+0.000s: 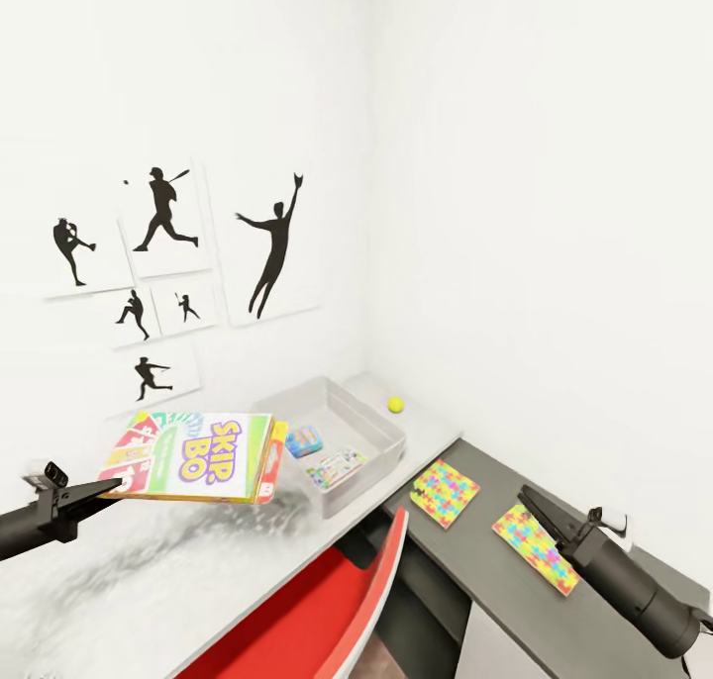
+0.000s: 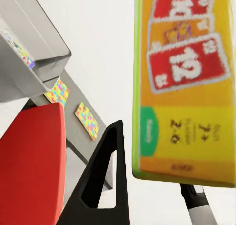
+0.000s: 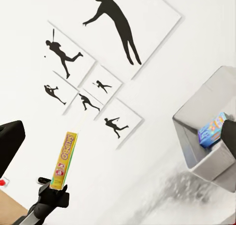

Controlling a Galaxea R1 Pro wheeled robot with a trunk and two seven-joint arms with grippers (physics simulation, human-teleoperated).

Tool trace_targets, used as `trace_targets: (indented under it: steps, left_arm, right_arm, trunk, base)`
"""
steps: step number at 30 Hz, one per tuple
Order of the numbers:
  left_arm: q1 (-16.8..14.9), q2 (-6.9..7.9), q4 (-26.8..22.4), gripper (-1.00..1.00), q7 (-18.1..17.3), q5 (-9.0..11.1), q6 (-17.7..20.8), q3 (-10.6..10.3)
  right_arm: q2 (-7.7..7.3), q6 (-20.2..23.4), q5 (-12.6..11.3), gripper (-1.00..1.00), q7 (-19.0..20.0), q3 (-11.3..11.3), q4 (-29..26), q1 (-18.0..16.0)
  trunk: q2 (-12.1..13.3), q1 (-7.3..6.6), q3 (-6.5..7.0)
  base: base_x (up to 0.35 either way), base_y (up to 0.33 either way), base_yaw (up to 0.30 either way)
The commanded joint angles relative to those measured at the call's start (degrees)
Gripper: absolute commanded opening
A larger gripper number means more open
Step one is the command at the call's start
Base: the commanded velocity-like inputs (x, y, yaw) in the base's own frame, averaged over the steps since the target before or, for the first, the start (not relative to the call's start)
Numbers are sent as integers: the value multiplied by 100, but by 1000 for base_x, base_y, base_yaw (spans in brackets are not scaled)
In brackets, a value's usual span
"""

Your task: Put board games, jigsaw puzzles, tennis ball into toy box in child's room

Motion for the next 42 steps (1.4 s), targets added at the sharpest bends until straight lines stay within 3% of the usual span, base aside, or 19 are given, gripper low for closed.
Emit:
trace_targets:
  steps: [1,12,28,42]
  left_arm:
    - [-6,0,2,-100,-22,15,57,-1]
    - [-6,-5,2,-100,-18,15,57,-1]
    - [-6,-9,4,-100,-23,15,56,-1]
    - [-6,-8,2,-100,-32,15,49,-1]
  right_arm:
    - [-1,31,-17,100,7,-6,0,-1]
    - [-1,31,-16,100,7,-6,6,-1]
    - [-1,31,-10,100,7,-6,9,-1]
    - [-1,31,-11,100,7,-8,9,-1]
  trunk:
    - [-4,3,-2]
    - [-4,3,-2]
    - [-4,3,-2]
    - [-4,3,-2]
  base:
    - [133,0,290]
    - [152,-79,260]
    - [206,-8,15]
    - [34,0,0]
